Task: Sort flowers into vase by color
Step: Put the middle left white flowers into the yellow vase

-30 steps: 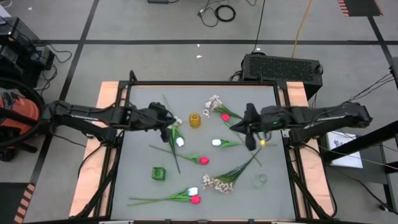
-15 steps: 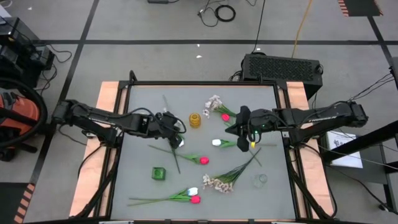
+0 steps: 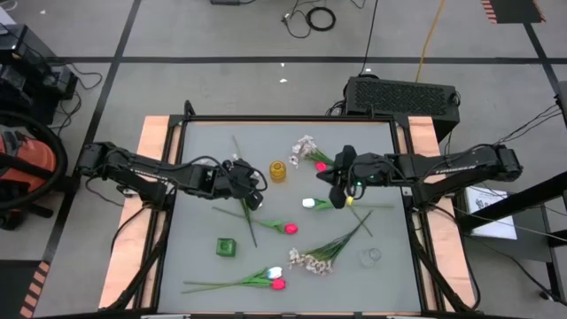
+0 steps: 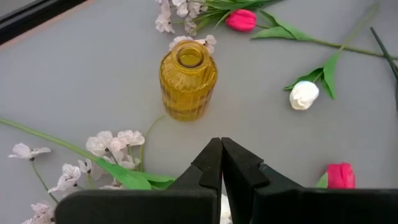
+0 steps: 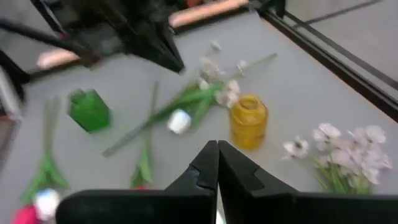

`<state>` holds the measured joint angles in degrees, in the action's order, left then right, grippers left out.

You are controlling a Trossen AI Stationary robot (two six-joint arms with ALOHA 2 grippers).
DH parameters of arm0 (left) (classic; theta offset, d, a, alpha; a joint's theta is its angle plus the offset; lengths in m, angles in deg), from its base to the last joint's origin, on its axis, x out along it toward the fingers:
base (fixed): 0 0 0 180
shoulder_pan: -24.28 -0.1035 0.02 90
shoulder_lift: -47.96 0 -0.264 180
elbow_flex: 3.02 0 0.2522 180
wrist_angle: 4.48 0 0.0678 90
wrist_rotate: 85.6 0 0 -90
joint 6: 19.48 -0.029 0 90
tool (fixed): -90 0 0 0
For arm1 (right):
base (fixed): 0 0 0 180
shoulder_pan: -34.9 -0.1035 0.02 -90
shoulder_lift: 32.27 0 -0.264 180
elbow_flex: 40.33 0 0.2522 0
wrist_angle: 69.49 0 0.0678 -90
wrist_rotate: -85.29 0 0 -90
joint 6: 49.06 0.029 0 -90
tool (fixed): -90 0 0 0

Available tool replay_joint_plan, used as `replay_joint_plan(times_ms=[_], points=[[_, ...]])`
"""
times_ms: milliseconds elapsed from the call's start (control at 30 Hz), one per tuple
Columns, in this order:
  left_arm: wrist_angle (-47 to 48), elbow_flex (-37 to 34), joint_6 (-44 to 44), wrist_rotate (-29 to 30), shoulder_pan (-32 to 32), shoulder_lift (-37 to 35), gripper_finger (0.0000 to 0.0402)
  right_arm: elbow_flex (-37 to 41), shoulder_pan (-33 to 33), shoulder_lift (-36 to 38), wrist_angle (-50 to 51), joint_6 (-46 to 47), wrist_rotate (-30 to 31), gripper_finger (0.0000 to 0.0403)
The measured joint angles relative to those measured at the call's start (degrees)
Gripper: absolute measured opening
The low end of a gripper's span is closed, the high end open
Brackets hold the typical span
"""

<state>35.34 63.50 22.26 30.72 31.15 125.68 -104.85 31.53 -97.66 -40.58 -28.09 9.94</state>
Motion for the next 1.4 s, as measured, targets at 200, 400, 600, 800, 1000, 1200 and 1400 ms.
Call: replay_joint_plan(times_ms=[200,400,600,800,1000,1200,1400], points=[[1.89,0.00,2.59,0.69,1.84,0.00,0.0015,0.04,0.37,-1.69,0.77,0.83,0.10,0.0000],[0.57,0.00,5.92,1.53,5.32,0.00,0.0015,0.04,0.28,-1.78,3.95,2.67,0.06,0.0000],[2.02,0.00,5.52,-2.60,7.62,0.07,0.0015,0.04,0.28,-1.79,6.48,5.00,-0.22,0.0000],[4.01,0.00,5.65,-7.64,7.60,2.70,0.0027,0.04,0.28,-1.59,6.17,4.68,-2.60,0.0000],[13.87,0.02,17.46,-2.78,6.19,4.44,0.0094,0.04,0.26,-1.59,6.18,4.09,-2.72,0.0000],[20.52,0.00,28.12,0.25,6.42,4.50,0.0174,0.04,0.26,-1.59,6.16,4.22,-2.74,0.0000],[18.01,0.00,33.46,4.09,6.53,6.20,0.0248,0.04,0.26,-1.59,6.16,4.01,-2.74,0.0000]])
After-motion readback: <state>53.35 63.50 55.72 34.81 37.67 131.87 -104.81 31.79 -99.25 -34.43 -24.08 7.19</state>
